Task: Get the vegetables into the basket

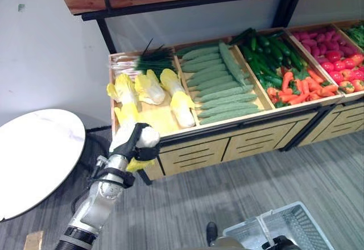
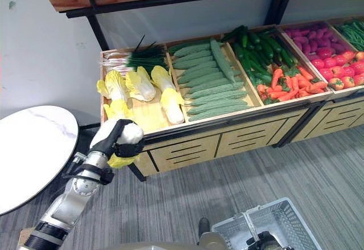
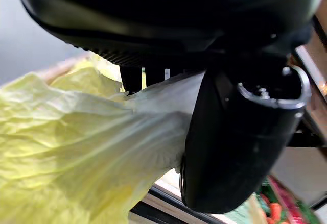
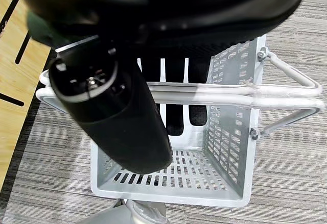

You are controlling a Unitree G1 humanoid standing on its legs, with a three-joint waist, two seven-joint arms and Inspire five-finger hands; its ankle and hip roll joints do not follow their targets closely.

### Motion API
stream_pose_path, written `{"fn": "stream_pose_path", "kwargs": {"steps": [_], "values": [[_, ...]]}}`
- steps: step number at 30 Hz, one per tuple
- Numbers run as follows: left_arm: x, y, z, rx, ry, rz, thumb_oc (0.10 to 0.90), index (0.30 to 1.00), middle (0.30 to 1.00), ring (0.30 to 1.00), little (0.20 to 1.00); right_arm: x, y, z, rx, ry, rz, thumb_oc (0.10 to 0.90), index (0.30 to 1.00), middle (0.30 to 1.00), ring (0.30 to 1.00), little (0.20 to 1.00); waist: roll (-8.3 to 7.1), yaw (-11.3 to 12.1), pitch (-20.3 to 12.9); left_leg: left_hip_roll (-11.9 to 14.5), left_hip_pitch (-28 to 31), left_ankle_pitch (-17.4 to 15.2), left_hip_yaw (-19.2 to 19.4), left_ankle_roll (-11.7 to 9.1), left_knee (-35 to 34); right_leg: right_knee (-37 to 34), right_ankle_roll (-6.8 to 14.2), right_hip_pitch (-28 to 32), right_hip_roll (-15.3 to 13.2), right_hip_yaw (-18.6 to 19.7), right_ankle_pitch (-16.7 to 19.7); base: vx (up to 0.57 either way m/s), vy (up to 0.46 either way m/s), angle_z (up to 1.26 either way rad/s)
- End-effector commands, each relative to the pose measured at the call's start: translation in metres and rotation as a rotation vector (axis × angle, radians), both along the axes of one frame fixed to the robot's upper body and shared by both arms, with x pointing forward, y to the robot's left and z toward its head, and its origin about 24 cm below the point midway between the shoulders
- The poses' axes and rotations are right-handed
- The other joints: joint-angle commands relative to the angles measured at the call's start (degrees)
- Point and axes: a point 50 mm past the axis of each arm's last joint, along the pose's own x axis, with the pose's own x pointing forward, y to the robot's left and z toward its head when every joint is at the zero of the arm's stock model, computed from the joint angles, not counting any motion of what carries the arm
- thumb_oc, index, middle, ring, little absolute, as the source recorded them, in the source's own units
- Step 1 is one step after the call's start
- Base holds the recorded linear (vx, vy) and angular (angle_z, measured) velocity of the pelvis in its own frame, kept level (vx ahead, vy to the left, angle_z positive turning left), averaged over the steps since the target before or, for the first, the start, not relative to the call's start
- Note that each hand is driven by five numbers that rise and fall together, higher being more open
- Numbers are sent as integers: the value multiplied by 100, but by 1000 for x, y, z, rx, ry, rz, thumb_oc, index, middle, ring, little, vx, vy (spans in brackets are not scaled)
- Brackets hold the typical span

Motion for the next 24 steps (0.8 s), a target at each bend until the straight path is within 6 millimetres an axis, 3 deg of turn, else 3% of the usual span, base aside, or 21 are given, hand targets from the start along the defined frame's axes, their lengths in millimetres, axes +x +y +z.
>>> {"fn": "stream_pose_path", "kwargs": {"steps": [1, 2, 6, 12, 24], "values": [[15, -14, 67, -275, -272, -126, 400, 300, 300, 300, 300, 19, 7, 1, -2, -44, 40, 400, 300, 300, 300, 300, -453, -58, -234, -168, -138, 10, -205, -34, -28, -417, 772, 350, -518, 446, 235, -54, 52, 5], [13, -24, 68, -390, -255, -171, 400, 300, 300, 300, 300, 24, 11, 2, 16, -79, 2, 400, 300, 300, 300, 300, -461, -65, -192, -197, -150, 7, -223, -6, -28, -396, 793, 311, -543, 445, 257, -56, 53, 5], [9, -37, 69, -522, -212, -255, 400, 300, 300, 300, 300, 32, 17, 1, 37, -106, 3, 400, 300, 300, 300, 300, -461, -68, -103, -260, -167, -7, -196, 50, -28, -365, 815, 265, -601, 474, 282, -36, 58, 3], [11, -41, 86, -433, -278, -302, 400, 300, 300, 300, 300, 32, 23, 0, 53, -119, -17, 400, 300, 300, 300, 300, -524, -90, 37, -421, -220, -53, -193, 134, -28, -309, 937, 167, -801, 498, 395, -19, 96, 2], [14, -39, 92, -367, -318, -279, 400, 300, 300, 300, 300, 45, 32, 2, 56, -174, 3, 400, 300, 300, 300, 300, -761, -114, 420, -479, -427, -61, 72, 174, -28, -204, 1167, -313, -974, 429, 901, -55, 53, -8]]}}
